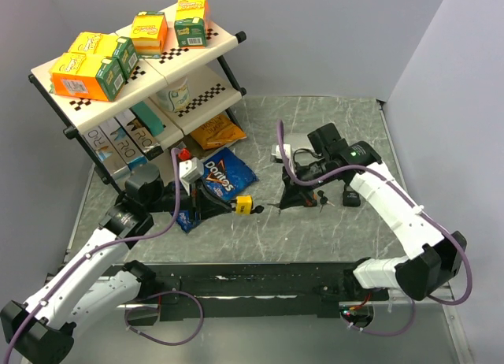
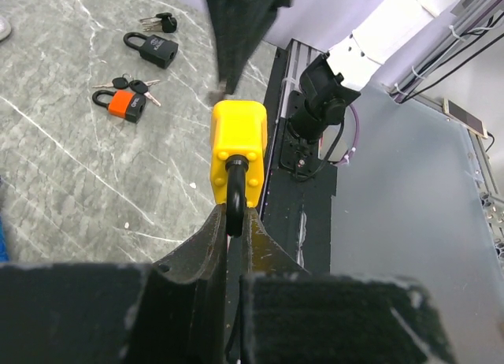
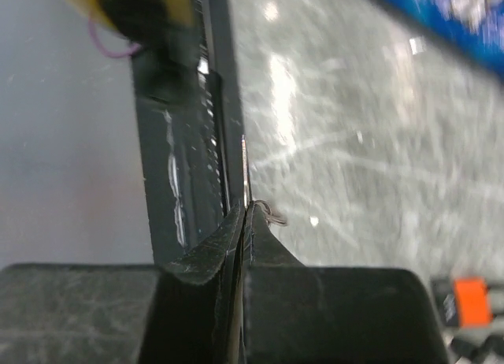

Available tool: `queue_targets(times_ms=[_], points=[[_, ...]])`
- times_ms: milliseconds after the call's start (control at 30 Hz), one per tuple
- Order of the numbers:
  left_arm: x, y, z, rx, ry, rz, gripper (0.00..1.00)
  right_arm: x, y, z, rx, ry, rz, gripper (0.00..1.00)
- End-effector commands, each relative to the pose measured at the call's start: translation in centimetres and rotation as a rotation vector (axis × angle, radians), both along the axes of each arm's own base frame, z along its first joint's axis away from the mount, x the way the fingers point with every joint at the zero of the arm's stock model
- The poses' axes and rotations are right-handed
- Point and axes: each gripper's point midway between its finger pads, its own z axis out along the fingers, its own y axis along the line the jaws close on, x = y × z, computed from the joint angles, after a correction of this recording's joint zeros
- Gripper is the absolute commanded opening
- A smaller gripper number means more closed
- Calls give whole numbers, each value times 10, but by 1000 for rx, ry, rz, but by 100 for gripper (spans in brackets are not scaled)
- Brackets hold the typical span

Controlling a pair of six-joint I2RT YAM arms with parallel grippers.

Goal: Lock with the key
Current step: Lock the lock, then place the key at the center of the board.

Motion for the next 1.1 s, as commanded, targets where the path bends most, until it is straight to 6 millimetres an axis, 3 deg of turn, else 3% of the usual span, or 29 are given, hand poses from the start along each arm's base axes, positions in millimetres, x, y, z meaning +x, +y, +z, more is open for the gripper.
queue_targets(times_ms=[0,233,600,867,1067], points=[[2,-1,27,-46,-64,-9,1,28,-12,-35,-87,72,-139,0],[8,-1,4,40,28,13,1,78,-11,-95,-152,204,-345,0],[3,2,-8,85,25,-10,1,110,-8,-161,-228,433,-410,0],[-13,6,-14,98,-15,-97,1,117,6,-171,-187,529,-419,0],[-14,7,-19,113,-34,-113,1,128,2,-183,-228,515,-452,4]])
